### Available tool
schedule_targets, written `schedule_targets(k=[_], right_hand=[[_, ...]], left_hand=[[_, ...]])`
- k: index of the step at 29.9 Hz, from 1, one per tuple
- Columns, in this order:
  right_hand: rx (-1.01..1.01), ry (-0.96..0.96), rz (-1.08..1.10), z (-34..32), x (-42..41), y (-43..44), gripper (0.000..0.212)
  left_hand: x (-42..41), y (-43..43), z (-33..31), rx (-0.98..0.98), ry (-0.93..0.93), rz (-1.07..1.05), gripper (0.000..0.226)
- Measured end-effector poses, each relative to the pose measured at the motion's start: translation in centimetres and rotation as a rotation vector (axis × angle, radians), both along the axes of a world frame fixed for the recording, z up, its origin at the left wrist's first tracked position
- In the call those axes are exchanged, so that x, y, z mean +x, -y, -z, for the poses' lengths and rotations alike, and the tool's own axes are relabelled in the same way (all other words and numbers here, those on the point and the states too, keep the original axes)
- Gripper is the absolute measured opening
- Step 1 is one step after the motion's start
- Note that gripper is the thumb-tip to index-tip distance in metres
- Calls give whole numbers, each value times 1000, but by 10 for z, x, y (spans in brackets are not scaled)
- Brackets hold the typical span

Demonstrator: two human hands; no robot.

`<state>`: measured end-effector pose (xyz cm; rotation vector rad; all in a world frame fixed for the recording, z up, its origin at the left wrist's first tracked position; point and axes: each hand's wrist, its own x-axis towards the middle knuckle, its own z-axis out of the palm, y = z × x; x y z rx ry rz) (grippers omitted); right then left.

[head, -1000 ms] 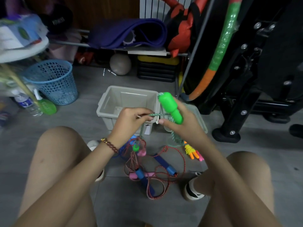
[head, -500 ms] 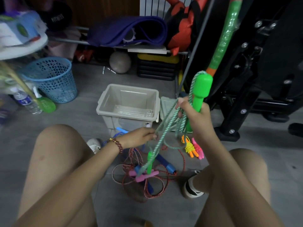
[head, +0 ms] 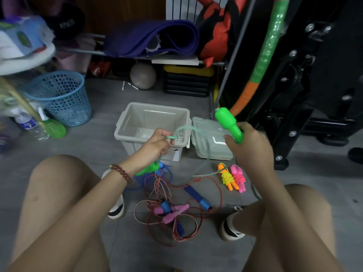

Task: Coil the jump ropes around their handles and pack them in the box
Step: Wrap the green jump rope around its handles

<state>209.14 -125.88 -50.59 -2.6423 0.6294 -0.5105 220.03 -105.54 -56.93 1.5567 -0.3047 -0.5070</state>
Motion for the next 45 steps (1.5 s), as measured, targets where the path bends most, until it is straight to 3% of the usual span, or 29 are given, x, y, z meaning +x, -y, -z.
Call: schedule_targets(k=[3,7,11,13,15,19,22,26,29,32,35,37,39,43,45], right_hand=[[104,56,-64,-1,4,-14,35],[317,155,-218,6,9,-27,10],[494,146,-307,13,10,-34,22],[589,159,-337,14,12,-34,6],[614,145,-370,14,13,-33,12],[421,100,-360,17,13,-31,21],[275,99,-365,15,15,-35,6],[197,43,-398,10,19,-35,19],[583,219,-322,1,20,-37,12],[968,426,-153,-8,22,-35,24],[1114,448,-66,-10,25,-37,29],[1045,399,-82,-7,29,-38,25],[823,341,-166,-5,31,-34,7],[349,240,-330,-1,27,-31,17],[137,207,-364,0,25,-35,10]], left_hand=[[-8,0,-13,34,142,77,28],[-11,8,-23,9,234,61,25],[-18,9,-30,10,360,128,30],[-20,6,-32,48,424,142,31],[-21,4,-35,58,468,146,32],[-19,7,-39,3,433,138,31],[-19,13,-38,-33,464,143,36],[-19,19,-37,-48,477,150,29],[-18,19,-41,-143,385,176,15],[-17,19,-43,-141,378,242,14],[-16,23,-39,-108,383,298,6],[-12,24,-38,-101,395,231,6],[-8,21,-37,-99,401,183,6],[-7,19,-37,-82,417,220,9],[-10,20,-38,-30,454,238,13]])
